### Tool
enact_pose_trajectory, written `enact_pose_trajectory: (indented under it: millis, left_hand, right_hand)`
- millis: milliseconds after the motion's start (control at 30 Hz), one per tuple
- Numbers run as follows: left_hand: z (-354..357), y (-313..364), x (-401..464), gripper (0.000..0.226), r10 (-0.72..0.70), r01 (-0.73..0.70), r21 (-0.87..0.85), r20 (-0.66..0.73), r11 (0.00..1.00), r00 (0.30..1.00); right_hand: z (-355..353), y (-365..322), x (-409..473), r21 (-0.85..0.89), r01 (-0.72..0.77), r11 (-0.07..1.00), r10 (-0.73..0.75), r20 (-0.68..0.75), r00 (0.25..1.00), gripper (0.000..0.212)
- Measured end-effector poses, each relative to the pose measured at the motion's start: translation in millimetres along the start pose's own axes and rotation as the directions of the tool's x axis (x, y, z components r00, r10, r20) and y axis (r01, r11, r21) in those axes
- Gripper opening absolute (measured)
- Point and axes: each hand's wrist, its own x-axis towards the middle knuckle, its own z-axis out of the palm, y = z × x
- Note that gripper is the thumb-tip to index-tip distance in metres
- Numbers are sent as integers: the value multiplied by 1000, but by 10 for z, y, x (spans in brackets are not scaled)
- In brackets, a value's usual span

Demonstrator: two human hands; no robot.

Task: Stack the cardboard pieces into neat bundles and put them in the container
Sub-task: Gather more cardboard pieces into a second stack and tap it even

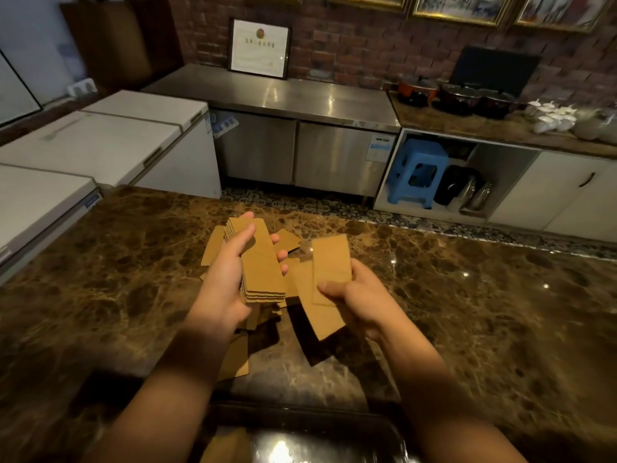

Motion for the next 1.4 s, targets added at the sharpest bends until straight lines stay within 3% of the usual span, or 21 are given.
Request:
enact_pose_trajectory:
  millis: [167,333,500,633,767,867,933,1033,1200,1333,1400]
  left_hand:
    - [210,-21,-74,44,2,-4,18,109,1000,994]
    - [385,-57,-178,49,-9,-16,115,215,993,977]
    - [456,-85,-235,51,12,-44,139,227,989,974]
    - [456,-107,-242,47,80,-116,181,193,977,978]
    - [518,-134,-275,42,216,-248,213,162,945,963]
    - [594,-204,-305,39,234,-286,277,207,917,950]
    - [637,-232,-325,38,216,-274,287,217,918,952]
    - [646,-234,-347,54,155,-206,255,208,945,966]
    - [567,-165,-357,58,-118,111,52,143,992,983]
    - [546,-130,-351,31,-117,128,-23,270,991,956]
    - [533,-121,-319,34,-93,111,-53,274,992,957]
  right_hand:
    - [-195,-227,-227,500,33,865,-71,58,996,28]
    - [-217,-370,-349,653,72,754,-87,-10,996,26]
    - [-205,-412,-407,650,112,751,-73,-87,994,20]
    - [-196,-437,-468,549,188,814,-117,-162,980,19]
    - [-126,-473,-581,161,380,911,-300,-373,878,18]
    - [46,-476,-690,-57,476,877,-466,-340,817,15]
    - [136,-486,-736,-10,490,872,-472,-286,834,12]
    - [157,-543,-756,230,358,905,-323,-176,930,12]
    - [-19,-574,-695,435,112,894,-91,-69,994,23]
    - [-153,-567,-693,402,148,904,-149,-28,988,23]
    - [-162,-539,-695,328,187,926,-181,-48,982,30]
